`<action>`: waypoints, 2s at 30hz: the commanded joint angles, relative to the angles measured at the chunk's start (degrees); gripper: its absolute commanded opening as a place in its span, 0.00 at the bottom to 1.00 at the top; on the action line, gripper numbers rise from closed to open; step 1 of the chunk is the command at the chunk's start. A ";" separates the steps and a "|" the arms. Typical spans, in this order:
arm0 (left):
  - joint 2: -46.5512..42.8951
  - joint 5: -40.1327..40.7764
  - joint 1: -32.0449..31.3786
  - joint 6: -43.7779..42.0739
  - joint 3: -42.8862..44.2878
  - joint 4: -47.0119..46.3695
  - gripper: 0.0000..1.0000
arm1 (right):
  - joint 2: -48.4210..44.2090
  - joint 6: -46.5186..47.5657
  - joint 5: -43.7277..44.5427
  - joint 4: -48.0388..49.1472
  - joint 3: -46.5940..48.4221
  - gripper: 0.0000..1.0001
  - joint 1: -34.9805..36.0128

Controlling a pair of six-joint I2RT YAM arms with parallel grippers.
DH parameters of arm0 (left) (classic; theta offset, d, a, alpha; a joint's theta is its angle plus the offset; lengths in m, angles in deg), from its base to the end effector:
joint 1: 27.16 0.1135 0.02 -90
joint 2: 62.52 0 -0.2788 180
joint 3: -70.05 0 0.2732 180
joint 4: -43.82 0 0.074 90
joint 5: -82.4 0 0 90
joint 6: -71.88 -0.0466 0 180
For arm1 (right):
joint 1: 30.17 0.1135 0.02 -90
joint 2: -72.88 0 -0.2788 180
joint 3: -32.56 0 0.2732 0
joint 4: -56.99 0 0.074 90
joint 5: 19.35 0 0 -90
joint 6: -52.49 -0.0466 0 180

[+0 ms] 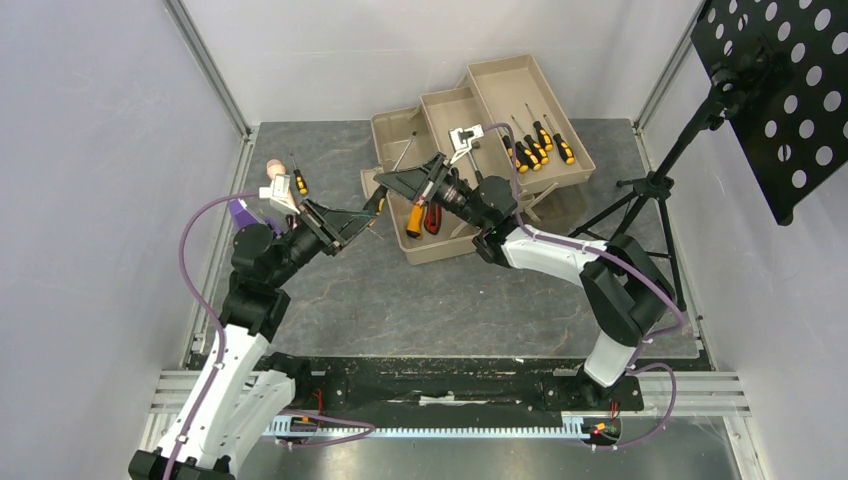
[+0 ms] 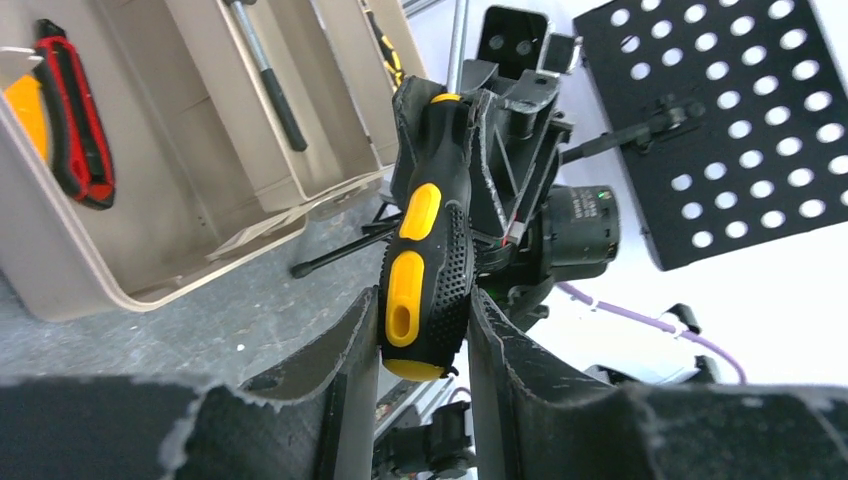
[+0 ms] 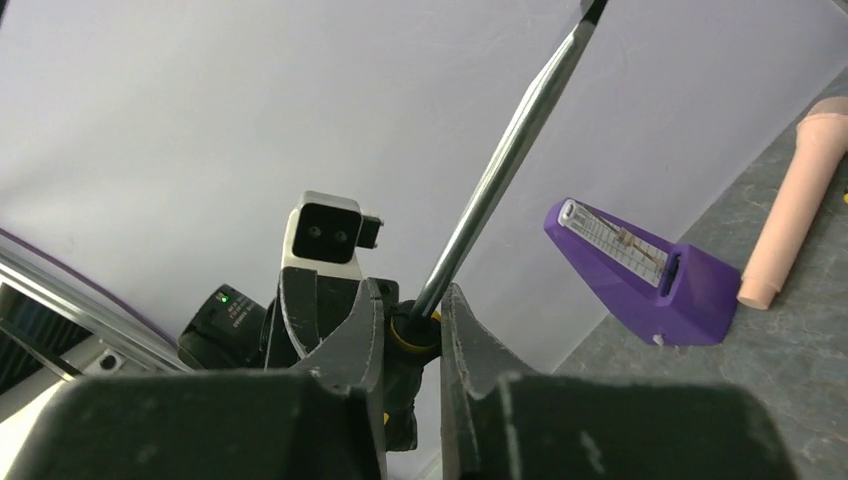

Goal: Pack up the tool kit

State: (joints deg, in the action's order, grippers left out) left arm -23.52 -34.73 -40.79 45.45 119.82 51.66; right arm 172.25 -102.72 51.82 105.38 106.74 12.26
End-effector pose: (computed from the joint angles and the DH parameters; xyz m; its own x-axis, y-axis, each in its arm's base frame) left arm 0.1768 -0.0647 0.3459 -0.5620 -0.6838 -0.4654 0.3348 0.3264 -0.8839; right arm 0.3007 0.2953 0.3188 -0.6566 0.5640 -0.5008 -0.6235 -0.0323 0.7811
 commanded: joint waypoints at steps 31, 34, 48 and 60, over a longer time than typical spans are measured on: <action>14.58 48.90 -0.08 -44.03 12.40 37.75 1.00 | -11.78 81.12 33.92 -78.00 31.08 0.00 -28.01; 14.70 48.85 0.00 -44.06 12.31 37.71 1.00 | -8.43 84.08 37.77 -79.38 33.34 0.00 -28.34; 15.10 48.85 0.27 -44.20 12.14 37.71 1.00 | 2.23 88.21 41.93 -84.57 40.57 0.33 -28.53; 14.96 48.58 0.35 -44.15 12.05 37.71 1.00 | -6.32 84.46 36.65 -81.26 35.26 0.57 -28.55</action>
State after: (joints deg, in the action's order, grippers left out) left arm -8.39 12.96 -40.74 3.24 132.03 90.68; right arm 173.36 -16.23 90.88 20.45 143.98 -16.15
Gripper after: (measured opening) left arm 0.993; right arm 0.560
